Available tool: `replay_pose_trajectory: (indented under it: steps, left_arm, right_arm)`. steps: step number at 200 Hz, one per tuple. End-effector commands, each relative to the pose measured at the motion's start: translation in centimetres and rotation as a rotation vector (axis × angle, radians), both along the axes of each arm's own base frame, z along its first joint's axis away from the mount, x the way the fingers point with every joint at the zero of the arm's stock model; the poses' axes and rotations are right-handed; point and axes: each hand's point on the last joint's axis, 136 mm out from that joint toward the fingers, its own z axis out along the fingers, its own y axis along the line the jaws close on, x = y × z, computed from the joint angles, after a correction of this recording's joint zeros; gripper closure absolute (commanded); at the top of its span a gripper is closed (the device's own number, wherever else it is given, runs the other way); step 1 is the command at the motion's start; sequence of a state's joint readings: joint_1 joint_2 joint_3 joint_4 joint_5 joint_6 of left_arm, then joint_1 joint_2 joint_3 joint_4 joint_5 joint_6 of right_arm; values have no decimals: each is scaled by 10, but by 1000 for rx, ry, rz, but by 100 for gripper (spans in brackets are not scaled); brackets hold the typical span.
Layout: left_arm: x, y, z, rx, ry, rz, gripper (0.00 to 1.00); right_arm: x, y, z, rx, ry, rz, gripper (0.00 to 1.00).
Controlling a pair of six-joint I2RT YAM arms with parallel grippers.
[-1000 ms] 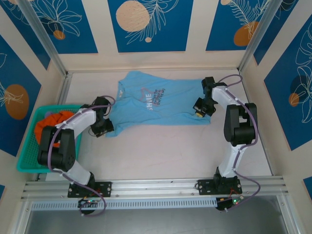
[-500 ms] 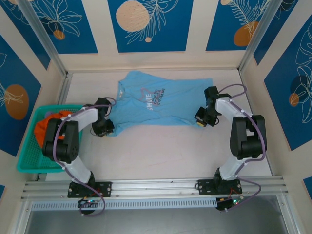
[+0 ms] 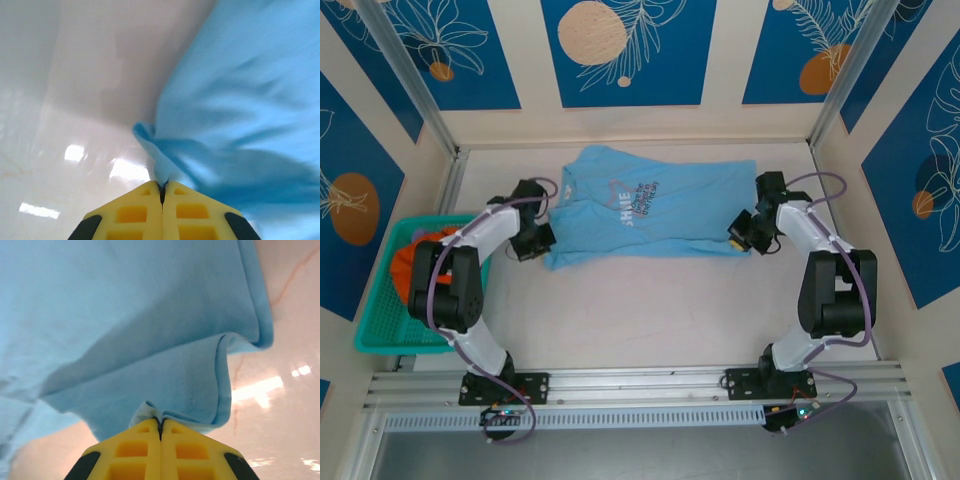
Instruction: Fold and stack the t-shirts
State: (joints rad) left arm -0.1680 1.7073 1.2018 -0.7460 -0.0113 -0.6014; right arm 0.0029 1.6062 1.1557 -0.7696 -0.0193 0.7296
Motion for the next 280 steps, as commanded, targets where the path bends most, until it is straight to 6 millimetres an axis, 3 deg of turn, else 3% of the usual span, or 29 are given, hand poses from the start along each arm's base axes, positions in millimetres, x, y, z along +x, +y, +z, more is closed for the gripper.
replay_pose_trajectory:
  steps: [1, 20, 36, 55, 78, 98, 115, 138, 149, 163, 172, 178, 183, 205, 221, 237, 254, 280]
  left_arm:
    - [43, -12, 78, -74, -200, -24, 100]
    - [64, -19, 131, -105, -312, -47, 100]
    - [69, -25, 160, -139, -376, -57, 100]
    - [60, -33, 170, -196, -402, -44, 100]
    - [30, -35, 173, -235, -413, -14, 100]
    - [-7, -25, 179, -219, -434, 14, 100]
    - [-43, -16, 176, -207, -427, 20, 100]
    - [-94, -8, 151, -195, -361, 19, 100]
    - [-116, -6, 137, -204, -335, 28, 100]
    - [-143, 10, 122, -154, -312, 81, 73]
    - [-156, 27, 119, -82, -324, 124, 57]
    - [-161, 39, 120, -32, -343, 157, 45]
    - [-163, 48, 124, 9, -366, 179, 41]
    - [-146, 70, 151, 127, -476, 217, 33]
    - [-114, 65, 168, 140, -530, 189, 33]
    - [-75, 50, 176, 116, -542, 134, 34]
    - [-28, 19, 175, 29, -523, 32, 35]
    - [26, -28, 145, -90, -389, -101, 41]
  right_arm:
    - [34, 3, 52, 95, -143, -55, 98]
    - [49, -1, 82, 126, -204, -80, 98]
    - [55, -3, 104, 147, -247, -89, 98]
    - [49, -4, 116, 158, -262, -90, 98]
    - [30, 0, 124, 189, -275, -72, 99]
    - [-5, 2, 120, 183, -238, -55, 100]
    - [-45, 3, 104, 179, -173, -70, 100]
    - [-109, 4, 69, 165, -57, -124, 97]
    - [-139, 3, 51, 163, 7, -173, 90]
    - [-177, -4, 30, 121, 98, -264, 67]
    - [-191, -8, 23, 100, 135, -319, 50]
    - [-195, -9, 21, 99, 134, -340, 44]
    - [-196, -10, 19, 95, 131, -351, 42]
    - [-189, -22, 18, 47, 131, -420, 38]
    - [-170, -28, 22, 22, 93, -424, 38]
    - [-137, -29, 24, 15, 38, -383, 41]
    - [-102, -26, 26, -17, 30, -316, 42]
    - [-49, -16, 16, -141, 91, -179, 44]
